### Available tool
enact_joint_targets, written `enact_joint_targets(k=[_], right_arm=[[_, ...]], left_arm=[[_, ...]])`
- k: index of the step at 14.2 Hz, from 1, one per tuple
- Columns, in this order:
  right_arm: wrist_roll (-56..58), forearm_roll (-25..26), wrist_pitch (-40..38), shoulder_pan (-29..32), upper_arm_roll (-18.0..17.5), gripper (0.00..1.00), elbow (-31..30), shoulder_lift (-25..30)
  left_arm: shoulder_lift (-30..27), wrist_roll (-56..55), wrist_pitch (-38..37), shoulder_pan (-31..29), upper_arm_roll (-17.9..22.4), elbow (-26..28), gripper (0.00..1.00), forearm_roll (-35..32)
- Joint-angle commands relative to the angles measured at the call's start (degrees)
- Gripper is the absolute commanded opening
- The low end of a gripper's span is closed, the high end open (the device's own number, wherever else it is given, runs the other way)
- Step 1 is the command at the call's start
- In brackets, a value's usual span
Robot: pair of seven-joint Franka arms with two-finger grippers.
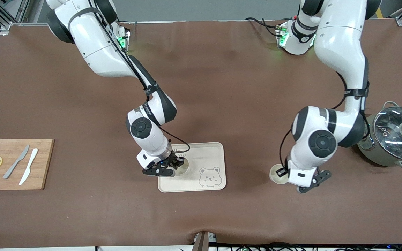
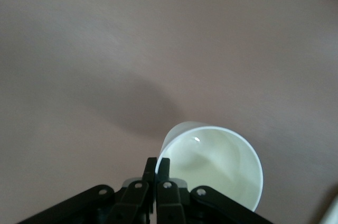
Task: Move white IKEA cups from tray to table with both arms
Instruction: 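Carry the left cup beside the tray while the right gripper carries its cup away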
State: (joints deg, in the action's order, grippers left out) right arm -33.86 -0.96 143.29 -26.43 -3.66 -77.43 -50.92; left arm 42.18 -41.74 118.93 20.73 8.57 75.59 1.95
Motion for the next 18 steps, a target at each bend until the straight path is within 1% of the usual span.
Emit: enact_joint_targets(k=[1,4,6,8,9,11,12,15,16,18], right_arm=[[-1.82,1.23,0.06,-0.47,0.50,0.00,1.66,-0.94],[-1.82,1.14,-0.82,-0.29,0.41,0.00,1.84,-0.24],[-1.74,0.79,-2.57,-0.20,0.41,0.00,1.84,1.86],[-1.30,1.14,-10.27,0.50,0.50,0.00,2.01,3.97],[-0.78,1.05,-14.58,1.72,0.50,0.00,2.97,6.16],[5.52,0.18,-21.44,5.40,-0.11,0.00,4.74,9.59],[9.39,0.00,-24.09,7.34,-0.20,0.00,4.83,11.61],[21.25,-0.18,-30.77,13.40,-0.20,0.00,4.74,15.84],[24.77,-0.18,-32.27,15.42,-0.20,0.00,4.74,16.37],[32.94,-0.27,-32.81,19.38,-0.20,0.00,4.74,16.64]], left_arm=[[-1.13,4.55,-0.54,-2.70,-0.31,1.58,0.00,0.51],[-1.04,8.95,-0.45,-5.87,-0.31,1.66,0.00,0.51],[-0.52,11.85,0.16,-7.80,-0.39,1.84,0.00,0.60],[0.18,13.96,1.48,-9.30,-0.48,2.10,0.00,0.69],[0.27,14.75,2.53,-10.00,-0.48,2.63,0.00,0.78],[0.19,17.47,8.14,-11.32,-1.18,5.43,0.00,5.32],[0.19,18.97,9.38,-11.50,-1.19,6.31,0.00,6.57],[0.45,19.51,9.57,-12.21,-1.19,6.58,0.00,6.84],[0.97,19.86,9.57,-12.29,-1.27,6.59,0.00,6.84],[1.07,20.82,9.57,-12.29,-1.19,6.76,0.00,6.84]])
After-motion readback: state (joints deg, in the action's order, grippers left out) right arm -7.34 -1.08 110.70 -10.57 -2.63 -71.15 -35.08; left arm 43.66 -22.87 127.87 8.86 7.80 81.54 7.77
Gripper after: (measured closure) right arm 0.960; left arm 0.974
